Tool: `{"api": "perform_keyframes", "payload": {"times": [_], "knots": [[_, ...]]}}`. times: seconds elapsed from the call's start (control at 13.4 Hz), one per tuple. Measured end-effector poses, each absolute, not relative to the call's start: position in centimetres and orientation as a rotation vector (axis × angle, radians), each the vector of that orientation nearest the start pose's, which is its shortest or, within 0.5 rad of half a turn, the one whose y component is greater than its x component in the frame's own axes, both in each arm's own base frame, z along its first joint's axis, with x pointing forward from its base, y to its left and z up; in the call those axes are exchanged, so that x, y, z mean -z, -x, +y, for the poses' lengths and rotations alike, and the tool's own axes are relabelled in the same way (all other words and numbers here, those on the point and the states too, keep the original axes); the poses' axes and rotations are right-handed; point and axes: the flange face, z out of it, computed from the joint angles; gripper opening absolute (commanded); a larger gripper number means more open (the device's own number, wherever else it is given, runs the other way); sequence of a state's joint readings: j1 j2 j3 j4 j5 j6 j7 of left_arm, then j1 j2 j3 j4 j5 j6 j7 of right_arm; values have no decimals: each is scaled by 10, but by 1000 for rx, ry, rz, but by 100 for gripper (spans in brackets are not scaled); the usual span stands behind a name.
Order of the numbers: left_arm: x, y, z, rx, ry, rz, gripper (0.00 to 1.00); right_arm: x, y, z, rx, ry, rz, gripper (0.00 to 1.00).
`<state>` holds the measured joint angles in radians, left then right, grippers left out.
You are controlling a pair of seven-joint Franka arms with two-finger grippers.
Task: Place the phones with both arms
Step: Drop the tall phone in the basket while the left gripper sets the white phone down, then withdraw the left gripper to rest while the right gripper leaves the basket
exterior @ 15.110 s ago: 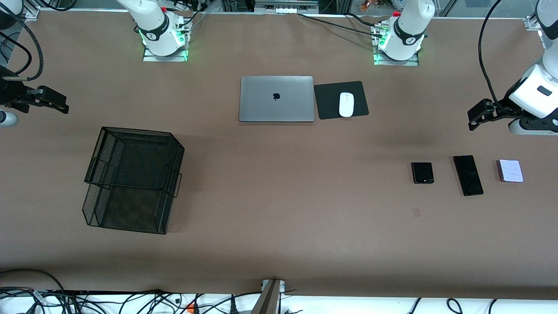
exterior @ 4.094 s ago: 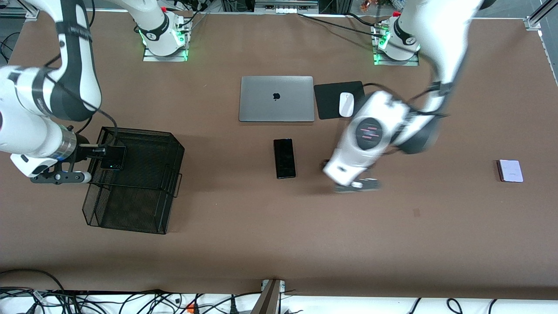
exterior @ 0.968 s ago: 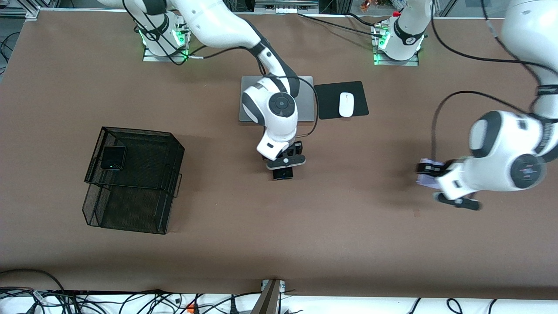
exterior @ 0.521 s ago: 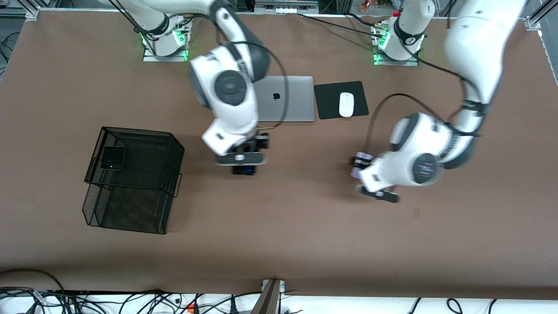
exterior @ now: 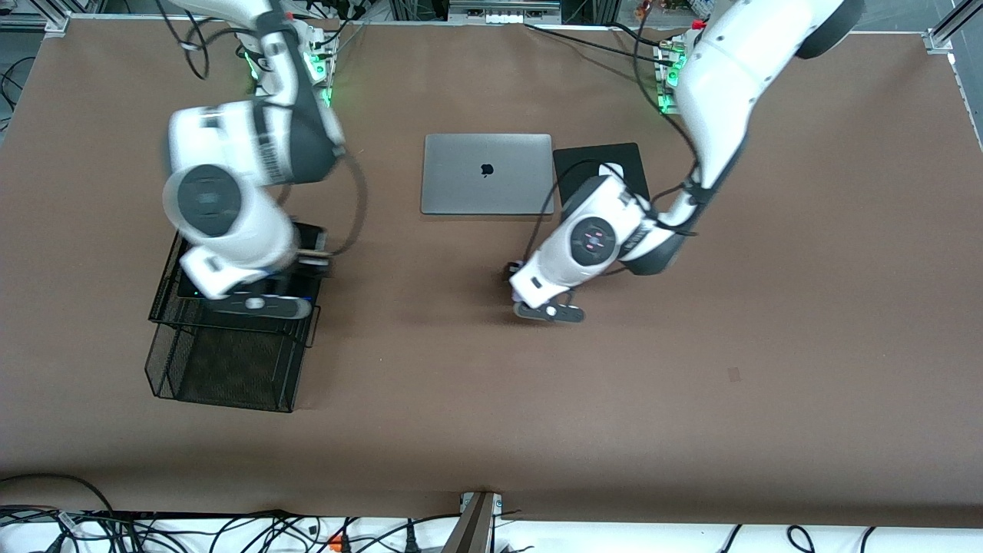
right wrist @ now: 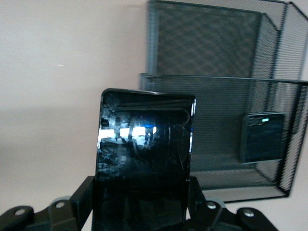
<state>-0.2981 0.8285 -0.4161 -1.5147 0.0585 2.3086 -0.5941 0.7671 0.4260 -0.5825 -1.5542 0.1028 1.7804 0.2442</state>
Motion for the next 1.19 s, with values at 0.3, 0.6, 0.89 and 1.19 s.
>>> {"api": "perform_keyframes", "payload": {"times": [0.3, 0.6, 0.89, 1.19], "knots": [[-180, -555, -450, -227, 3373, -3, 100, -378, -597, 106, -134, 3235, 90, 0], [-225, -591, -419, -176, 3364, -88, 100, -328, -577, 105, -102, 3241, 48, 0], [-345, -634, -302, -258, 3237, -122, 100, -323, -579, 104, -61, 3246, 16, 100], [-434, -641, -177, -275, 3123, 46, 100, -343, -592, 101, 9, 3239, 14, 100]]}}
